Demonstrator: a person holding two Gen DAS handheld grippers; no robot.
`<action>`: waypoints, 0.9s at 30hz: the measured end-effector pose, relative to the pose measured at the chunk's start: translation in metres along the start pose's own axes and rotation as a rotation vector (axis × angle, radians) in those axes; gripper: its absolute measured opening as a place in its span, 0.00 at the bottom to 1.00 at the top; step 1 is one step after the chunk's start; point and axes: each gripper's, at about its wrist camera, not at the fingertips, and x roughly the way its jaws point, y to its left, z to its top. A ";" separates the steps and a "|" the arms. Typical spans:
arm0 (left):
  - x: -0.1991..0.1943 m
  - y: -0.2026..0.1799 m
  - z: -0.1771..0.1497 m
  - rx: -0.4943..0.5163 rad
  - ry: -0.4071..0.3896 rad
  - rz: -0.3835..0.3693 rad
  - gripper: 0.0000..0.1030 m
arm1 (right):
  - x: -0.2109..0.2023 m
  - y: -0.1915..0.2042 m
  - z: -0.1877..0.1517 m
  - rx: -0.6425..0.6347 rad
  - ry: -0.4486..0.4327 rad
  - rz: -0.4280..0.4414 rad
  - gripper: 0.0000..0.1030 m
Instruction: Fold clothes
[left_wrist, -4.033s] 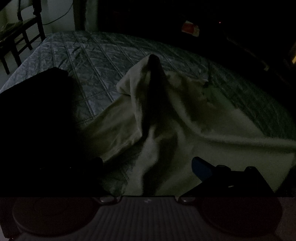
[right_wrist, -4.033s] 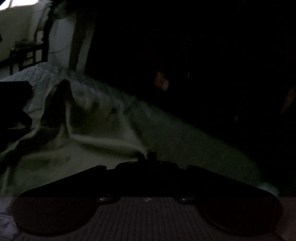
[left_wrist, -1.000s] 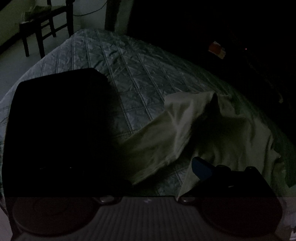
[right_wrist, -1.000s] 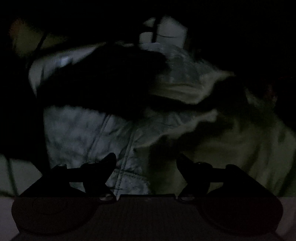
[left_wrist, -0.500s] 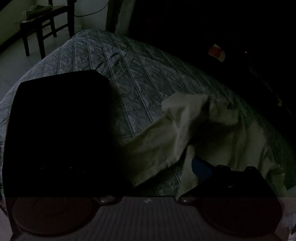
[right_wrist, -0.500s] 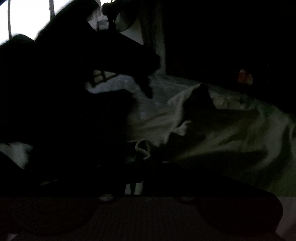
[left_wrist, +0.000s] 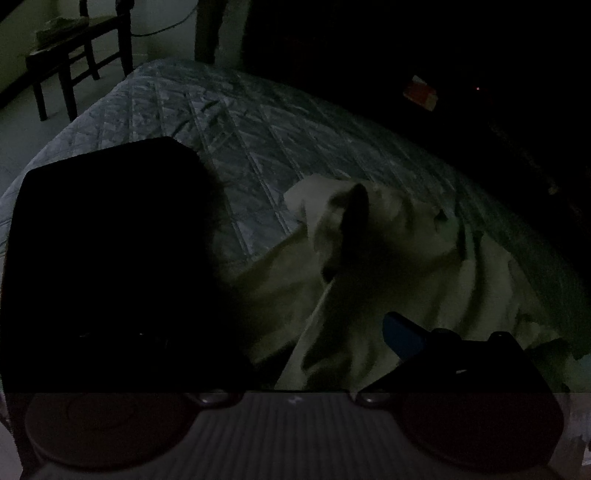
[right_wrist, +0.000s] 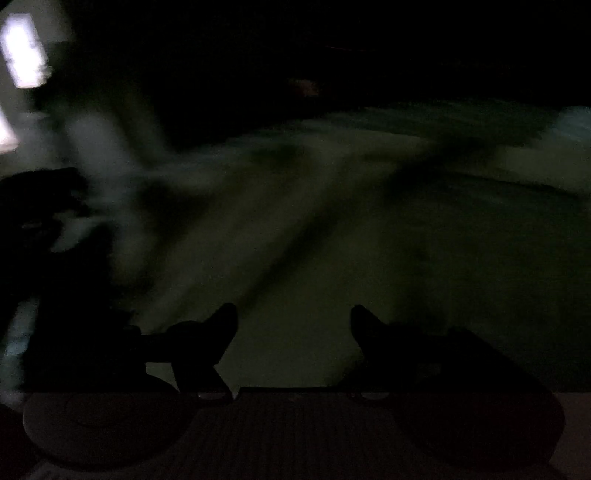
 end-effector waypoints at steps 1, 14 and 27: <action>0.000 -0.002 -0.001 0.007 0.001 0.000 0.99 | 0.004 -0.009 0.002 -0.013 0.027 -0.005 0.71; 0.008 -0.022 -0.009 0.040 0.022 -0.019 0.99 | 0.043 -0.045 0.006 -0.007 0.244 0.572 0.79; 0.012 -0.035 -0.013 0.054 0.026 -0.012 0.99 | 0.061 -0.034 0.004 -0.046 0.159 0.612 0.50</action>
